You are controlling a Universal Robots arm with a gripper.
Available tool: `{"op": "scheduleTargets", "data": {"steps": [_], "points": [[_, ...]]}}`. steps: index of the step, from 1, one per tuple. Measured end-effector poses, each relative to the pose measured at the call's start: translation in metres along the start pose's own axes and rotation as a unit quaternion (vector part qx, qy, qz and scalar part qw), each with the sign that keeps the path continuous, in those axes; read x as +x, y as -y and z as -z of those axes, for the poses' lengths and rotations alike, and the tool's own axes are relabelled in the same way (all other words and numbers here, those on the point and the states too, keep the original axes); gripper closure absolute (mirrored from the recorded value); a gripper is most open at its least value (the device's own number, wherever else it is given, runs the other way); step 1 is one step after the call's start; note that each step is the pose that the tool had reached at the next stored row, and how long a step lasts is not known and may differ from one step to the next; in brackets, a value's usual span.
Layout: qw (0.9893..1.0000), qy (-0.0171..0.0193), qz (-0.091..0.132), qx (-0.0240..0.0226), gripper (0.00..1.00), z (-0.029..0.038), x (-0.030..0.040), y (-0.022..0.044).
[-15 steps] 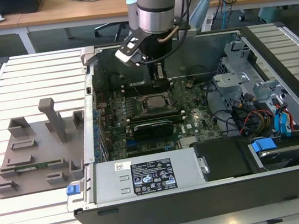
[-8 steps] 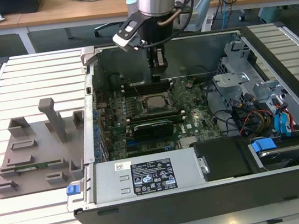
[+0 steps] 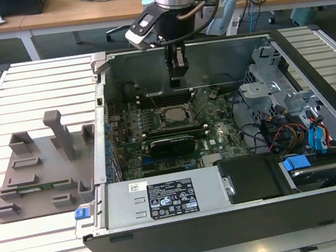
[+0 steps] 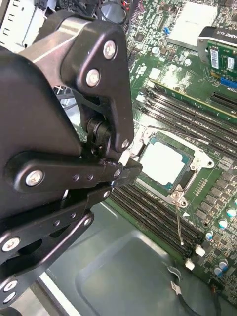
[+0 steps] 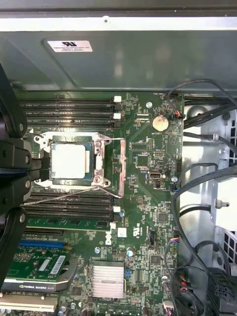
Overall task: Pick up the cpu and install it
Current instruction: 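Close the cpu cover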
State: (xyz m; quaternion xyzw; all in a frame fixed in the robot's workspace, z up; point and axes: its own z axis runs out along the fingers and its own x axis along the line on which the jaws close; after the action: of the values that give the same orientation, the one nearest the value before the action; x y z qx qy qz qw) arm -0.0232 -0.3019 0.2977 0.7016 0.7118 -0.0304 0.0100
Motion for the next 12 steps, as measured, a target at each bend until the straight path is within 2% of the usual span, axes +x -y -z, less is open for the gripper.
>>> {"op": "scheduleTargets", "data": {"steps": [1,8,12], "points": [[1.0,0.0,0.0,0.0,0.89,0.0001,0.0,0.0],[1.0,0.0,0.0,0.0,0.89,0.0006,-0.0002,-0.0138],[1.0,0.0002,0.0,0.0002,0.89,0.001,-0.0004,-0.0268]]}}
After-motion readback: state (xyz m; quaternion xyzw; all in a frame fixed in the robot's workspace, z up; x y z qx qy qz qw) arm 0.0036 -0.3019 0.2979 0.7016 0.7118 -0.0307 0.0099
